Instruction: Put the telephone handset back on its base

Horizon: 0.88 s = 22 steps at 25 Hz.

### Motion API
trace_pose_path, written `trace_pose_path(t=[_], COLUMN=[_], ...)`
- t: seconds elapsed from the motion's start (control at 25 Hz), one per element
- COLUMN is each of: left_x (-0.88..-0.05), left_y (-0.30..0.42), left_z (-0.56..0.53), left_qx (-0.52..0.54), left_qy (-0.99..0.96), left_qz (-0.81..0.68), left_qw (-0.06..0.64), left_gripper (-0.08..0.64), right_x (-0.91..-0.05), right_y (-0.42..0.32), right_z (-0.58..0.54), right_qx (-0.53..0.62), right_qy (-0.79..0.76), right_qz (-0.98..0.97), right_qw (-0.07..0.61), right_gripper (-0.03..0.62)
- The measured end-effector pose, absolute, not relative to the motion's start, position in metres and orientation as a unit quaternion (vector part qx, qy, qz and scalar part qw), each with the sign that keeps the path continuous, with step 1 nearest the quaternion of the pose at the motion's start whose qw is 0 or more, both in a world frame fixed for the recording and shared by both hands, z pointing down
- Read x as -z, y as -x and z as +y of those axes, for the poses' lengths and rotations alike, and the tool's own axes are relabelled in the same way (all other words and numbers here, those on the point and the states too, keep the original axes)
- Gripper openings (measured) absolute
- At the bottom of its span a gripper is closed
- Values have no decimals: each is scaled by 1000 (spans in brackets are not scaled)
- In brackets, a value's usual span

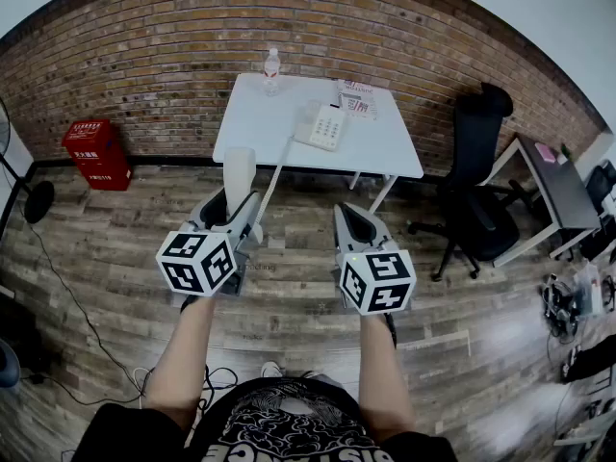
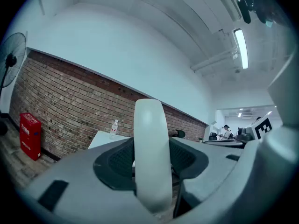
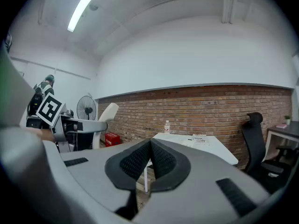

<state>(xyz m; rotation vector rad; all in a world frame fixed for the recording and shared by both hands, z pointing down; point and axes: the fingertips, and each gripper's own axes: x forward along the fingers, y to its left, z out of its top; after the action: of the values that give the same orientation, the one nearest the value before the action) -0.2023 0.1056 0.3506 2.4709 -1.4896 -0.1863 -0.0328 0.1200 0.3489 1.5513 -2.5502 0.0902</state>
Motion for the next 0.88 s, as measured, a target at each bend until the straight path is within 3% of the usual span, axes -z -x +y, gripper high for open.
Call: trace_pose_path(t=[0.88], left_x=[-372], left_y=[177], left_z=[37], left_qx=[38], left_qy=[-852], left_qz=[-505], left_qw=[132], left_gripper=[222], right_x=[-362], right_y=[0], right_z=[57], right_qx=[-51], right_qy=[-530], right_qz=[-844], right_qw=[58], right_gripper=[-2])
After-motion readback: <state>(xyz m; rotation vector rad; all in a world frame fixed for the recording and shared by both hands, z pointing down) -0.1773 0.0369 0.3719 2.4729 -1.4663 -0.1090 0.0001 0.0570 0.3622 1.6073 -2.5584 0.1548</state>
